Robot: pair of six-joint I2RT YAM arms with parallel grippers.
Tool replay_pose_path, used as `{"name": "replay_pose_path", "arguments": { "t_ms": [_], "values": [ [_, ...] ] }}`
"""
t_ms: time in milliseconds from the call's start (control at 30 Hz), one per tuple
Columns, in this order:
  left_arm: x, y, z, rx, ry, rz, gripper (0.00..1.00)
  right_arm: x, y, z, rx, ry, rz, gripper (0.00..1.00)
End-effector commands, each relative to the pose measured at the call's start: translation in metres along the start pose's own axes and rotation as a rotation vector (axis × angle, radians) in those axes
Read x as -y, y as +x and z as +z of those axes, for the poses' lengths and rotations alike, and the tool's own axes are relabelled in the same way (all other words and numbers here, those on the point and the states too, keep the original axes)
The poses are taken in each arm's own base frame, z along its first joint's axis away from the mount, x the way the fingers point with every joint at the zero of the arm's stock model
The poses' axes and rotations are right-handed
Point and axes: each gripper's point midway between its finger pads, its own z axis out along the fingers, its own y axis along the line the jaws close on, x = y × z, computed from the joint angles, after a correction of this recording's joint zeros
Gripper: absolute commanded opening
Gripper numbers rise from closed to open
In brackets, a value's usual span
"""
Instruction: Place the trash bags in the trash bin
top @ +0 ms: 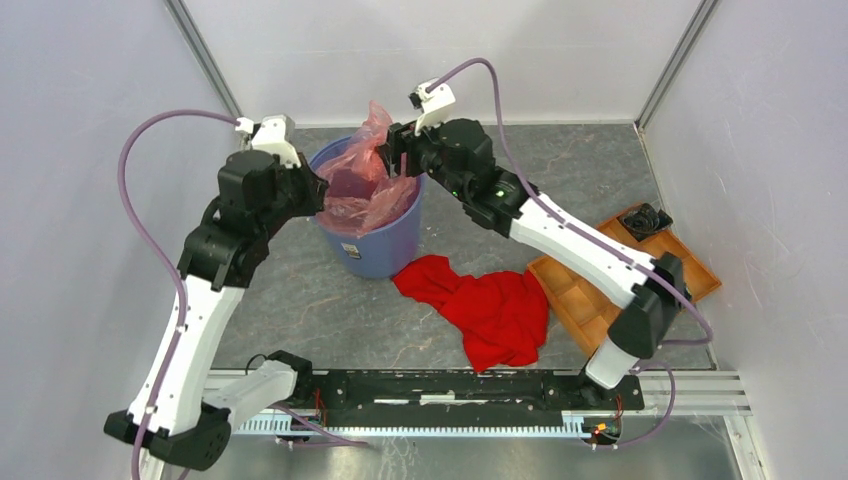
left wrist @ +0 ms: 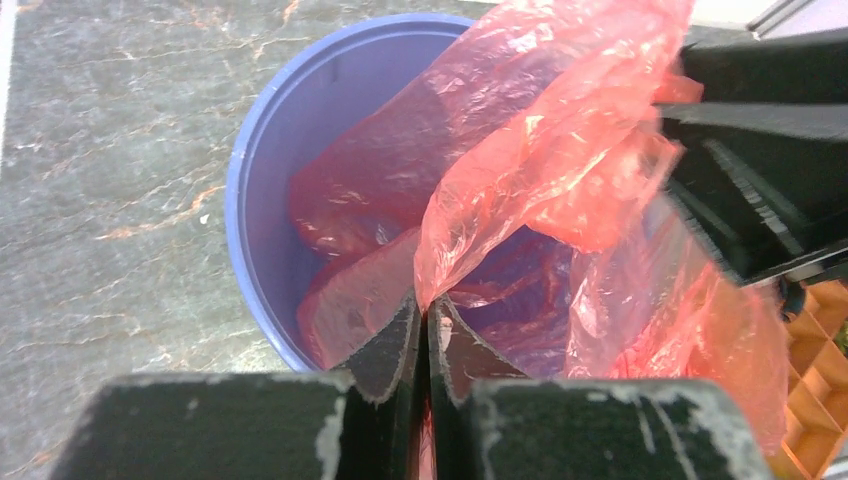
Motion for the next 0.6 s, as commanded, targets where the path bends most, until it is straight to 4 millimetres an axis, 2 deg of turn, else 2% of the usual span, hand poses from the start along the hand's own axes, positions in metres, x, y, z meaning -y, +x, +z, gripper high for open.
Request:
{"name": "replay_pose_path", "arguments": {
  "t_ms": [0,200,300,433,567],
  "values": [
    [0.019,-0.029,-0.016,0.187,0.119,-0.058,0.10,-0.003,-0.038,-0.039,0.045,-0.042,-0.072,0.78],
    [0.013,-0.029,-0.026,0.246,0.107,-0.072,0.07,-0.009,-0.033,-0.056,0.003,-0.079,-0.031,0.97],
    [0.017,-0.028,-0.030,0.267,0.145,-0.077,0.07,-0.018,-0.024,-0.053,-0.017,-0.134,-0.039,0.98],
    [0.016,-0.028,-0.034,0.277,0.145,-0.078,0.04,-0.014,-0.018,-0.042,-0.076,-0.117,-0.127,0.98],
    [0.013,-0.026,-0.040,0.298,0.144,-0.077,0.03,-0.014,-0.014,-0.032,-0.063,-0.131,-0.184,0.93]
  ]
}}
